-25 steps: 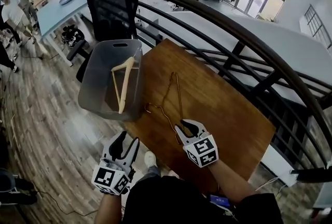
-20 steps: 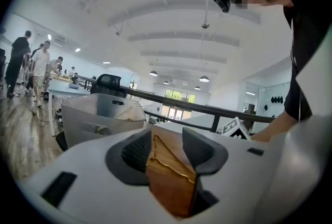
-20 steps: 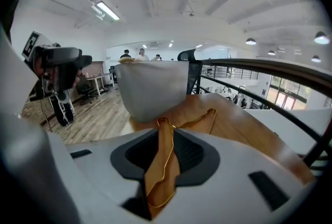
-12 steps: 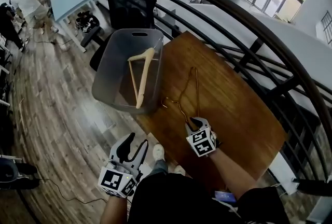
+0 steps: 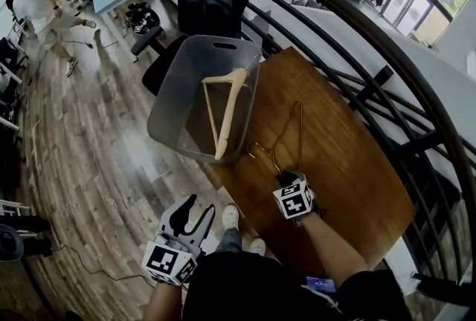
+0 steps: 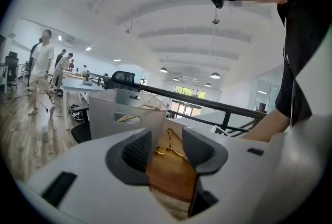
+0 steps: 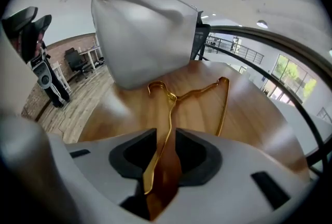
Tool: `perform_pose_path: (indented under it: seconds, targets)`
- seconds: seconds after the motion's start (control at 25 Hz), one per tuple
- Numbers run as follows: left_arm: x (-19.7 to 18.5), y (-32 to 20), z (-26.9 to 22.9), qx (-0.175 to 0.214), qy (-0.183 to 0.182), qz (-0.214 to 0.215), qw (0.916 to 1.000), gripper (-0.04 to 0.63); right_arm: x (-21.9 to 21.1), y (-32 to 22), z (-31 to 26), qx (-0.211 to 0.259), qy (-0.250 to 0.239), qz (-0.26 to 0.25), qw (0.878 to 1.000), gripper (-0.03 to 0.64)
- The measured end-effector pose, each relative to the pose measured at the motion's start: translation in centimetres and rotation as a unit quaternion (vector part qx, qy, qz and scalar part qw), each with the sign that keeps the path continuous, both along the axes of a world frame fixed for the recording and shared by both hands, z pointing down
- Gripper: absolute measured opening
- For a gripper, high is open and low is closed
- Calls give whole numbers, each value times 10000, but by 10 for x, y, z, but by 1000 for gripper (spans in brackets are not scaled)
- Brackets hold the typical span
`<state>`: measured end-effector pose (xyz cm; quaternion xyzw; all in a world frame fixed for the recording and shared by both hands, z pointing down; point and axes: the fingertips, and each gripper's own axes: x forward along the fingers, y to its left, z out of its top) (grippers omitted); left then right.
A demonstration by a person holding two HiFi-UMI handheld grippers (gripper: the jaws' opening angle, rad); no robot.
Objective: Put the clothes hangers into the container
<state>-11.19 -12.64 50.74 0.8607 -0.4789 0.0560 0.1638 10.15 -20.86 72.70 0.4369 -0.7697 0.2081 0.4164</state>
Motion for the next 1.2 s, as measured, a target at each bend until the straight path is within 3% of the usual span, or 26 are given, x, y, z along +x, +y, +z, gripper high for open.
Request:
perform_pose_path:
  seconds: [0.16, 0.36, 0.64, 0.96, 1.2]
  targets:
    - [-7, -3, 3, -29, 38, -78, 10000, 192, 0, 1, 11, -312, 131, 183, 9993, 92]
    - [-7, -6, 3, 17, 102, -50, 9999, 192, 1, 3, 16, -239, 224, 100, 9994, 54]
    - [-7, -8, 5, -25, 46, 10, 10000, 192, -3, 4, 18, -450, -72, 291, 9985, 11]
    - [5, -9, 7, -27, 61, 224, 9997, 192, 14, 6, -14, -111, -817, 944, 9921, 8]
    - [28, -10, -3, 143, 120, 463, 9988, 192, 42, -3, -73, 557, -1188, 1260, 9833, 8]
